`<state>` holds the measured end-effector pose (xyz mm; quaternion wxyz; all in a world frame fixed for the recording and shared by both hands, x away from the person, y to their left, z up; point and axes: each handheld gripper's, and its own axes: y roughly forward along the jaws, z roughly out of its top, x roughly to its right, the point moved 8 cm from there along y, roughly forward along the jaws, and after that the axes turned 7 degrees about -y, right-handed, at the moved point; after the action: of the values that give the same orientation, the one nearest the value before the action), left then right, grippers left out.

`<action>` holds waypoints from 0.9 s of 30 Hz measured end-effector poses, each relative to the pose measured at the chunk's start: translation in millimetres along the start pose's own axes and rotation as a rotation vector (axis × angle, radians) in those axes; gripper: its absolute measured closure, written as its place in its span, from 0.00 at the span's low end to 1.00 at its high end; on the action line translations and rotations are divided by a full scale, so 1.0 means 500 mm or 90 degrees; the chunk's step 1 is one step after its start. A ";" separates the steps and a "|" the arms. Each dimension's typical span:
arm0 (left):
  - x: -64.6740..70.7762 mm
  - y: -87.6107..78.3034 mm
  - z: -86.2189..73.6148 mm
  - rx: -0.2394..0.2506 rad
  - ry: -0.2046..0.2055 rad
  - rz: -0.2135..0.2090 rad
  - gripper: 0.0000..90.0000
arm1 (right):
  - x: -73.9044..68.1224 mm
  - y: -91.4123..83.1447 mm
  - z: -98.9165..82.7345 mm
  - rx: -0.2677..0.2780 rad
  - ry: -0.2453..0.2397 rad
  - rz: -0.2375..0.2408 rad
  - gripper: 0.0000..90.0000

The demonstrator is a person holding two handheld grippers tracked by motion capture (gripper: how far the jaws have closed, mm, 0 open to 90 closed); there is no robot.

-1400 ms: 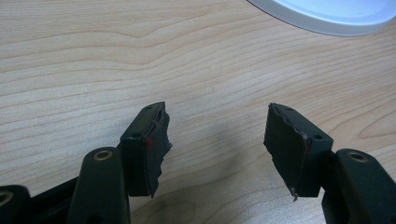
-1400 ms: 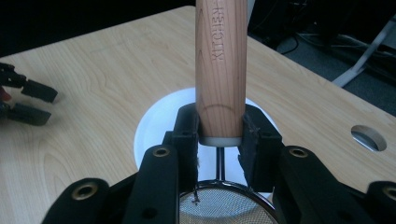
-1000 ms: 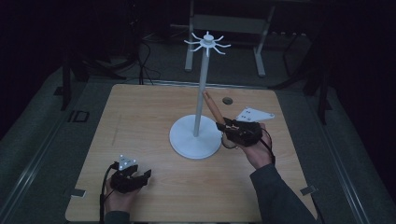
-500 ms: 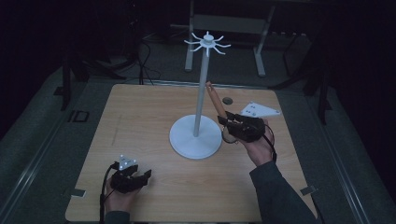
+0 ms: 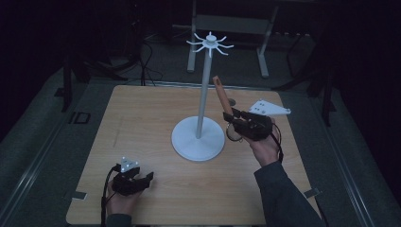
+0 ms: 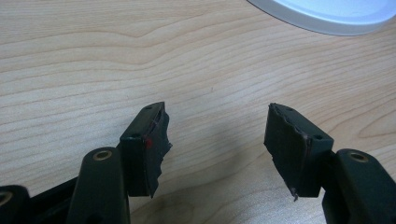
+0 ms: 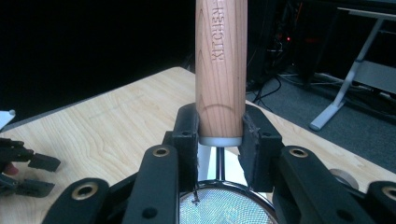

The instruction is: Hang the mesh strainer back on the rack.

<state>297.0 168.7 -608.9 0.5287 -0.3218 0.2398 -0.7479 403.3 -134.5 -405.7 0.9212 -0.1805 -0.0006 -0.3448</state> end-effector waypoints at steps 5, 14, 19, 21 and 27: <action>0.000 0.000 0.000 0.000 0.000 0.000 0.44 | 0.003 -0.005 0.009 0.010 0.004 -0.003 0.78; -0.001 0.000 0.001 0.001 -0.001 -0.002 0.44 | 0.004 -0.012 0.027 0.025 0.005 -0.002 0.78; -0.002 -0.001 0.001 0.003 -0.002 -0.001 0.44 | 0.005 -0.015 0.035 0.034 0.008 -0.004 0.78; -0.003 -0.001 0.001 0.003 -0.002 0.000 0.44 | 0.006 -0.017 0.037 0.036 0.010 -0.005 0.78; -0.004 -0.001 0.001 0.004 -0.005 0.000 0.44 | 0.010 -0.021 0.048 0.042 0.008 -0.008 0.78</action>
<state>297.5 170.7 -608.6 0.5308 -0.3232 0.2354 -0.7473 403.3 -137.0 -379.2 0.9245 -0.1482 -0.0072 -0.3512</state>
